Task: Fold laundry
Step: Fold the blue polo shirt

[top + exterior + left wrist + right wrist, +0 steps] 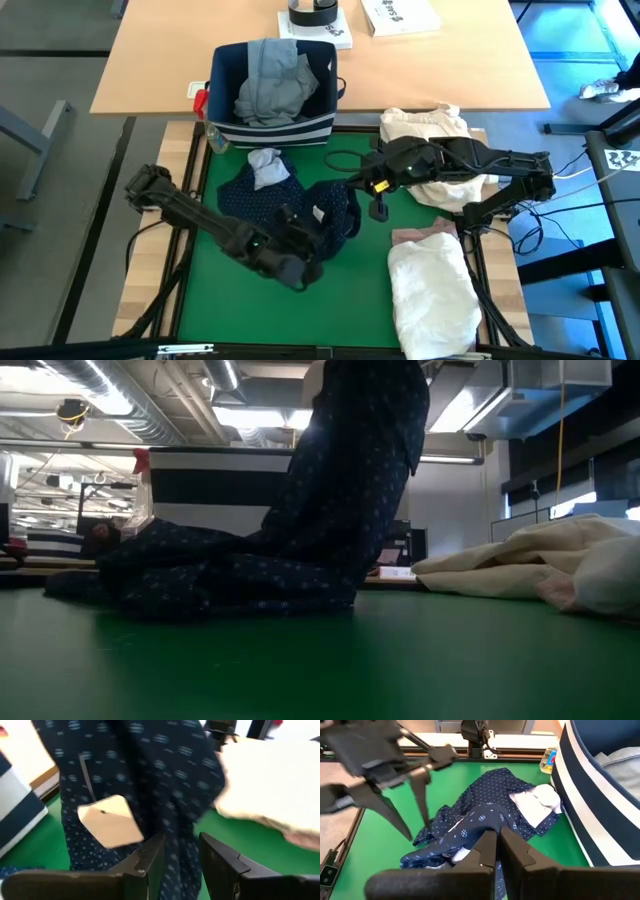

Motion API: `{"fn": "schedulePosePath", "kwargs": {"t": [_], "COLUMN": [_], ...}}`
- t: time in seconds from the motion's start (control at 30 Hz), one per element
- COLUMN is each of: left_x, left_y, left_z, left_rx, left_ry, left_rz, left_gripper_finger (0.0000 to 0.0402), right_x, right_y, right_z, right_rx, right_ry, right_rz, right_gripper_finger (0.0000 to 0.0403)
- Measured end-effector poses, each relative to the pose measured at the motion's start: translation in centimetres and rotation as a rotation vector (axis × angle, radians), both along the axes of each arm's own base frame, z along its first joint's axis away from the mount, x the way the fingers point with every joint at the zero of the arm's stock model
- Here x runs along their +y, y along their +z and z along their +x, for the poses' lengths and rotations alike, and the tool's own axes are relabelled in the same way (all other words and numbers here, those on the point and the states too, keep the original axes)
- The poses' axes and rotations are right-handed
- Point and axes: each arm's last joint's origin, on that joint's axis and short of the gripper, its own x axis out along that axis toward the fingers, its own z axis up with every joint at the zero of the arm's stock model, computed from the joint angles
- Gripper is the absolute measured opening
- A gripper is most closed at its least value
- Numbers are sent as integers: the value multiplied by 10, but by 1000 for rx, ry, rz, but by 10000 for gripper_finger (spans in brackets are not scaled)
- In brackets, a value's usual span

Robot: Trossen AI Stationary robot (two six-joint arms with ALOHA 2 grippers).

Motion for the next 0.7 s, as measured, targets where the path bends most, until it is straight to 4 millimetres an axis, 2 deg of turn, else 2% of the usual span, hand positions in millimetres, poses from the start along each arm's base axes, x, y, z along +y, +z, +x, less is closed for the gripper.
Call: {"fn": "schedulePosePath", "kwargs": {"t": [0.23, 0.4, 0.57, 0.7], "left_x": [14, 30, 46, 46], "left_y": [-26, -41, -41, -31], "left_z": [21, 33, 37, 32], "left_rx": [78, 128, 168, 230], "left_ry": [30, 85, 74, -58], "left_rz": [-57, -28, 26, 38], "left_gripper_finger": [117, 117, 109, 58], "right_x": [0, 0, 0, 0], "right_y": [0, 0, 0, 0], "right_z": [0, 0, 0, 0], "right_rx": [0, -1, -2, -2], "right_ry": [11, 11, 7, -4], "right_rz": [-15, -15, -17, -25], "right_gripper_finger": [12, 12, 12, 12]}}
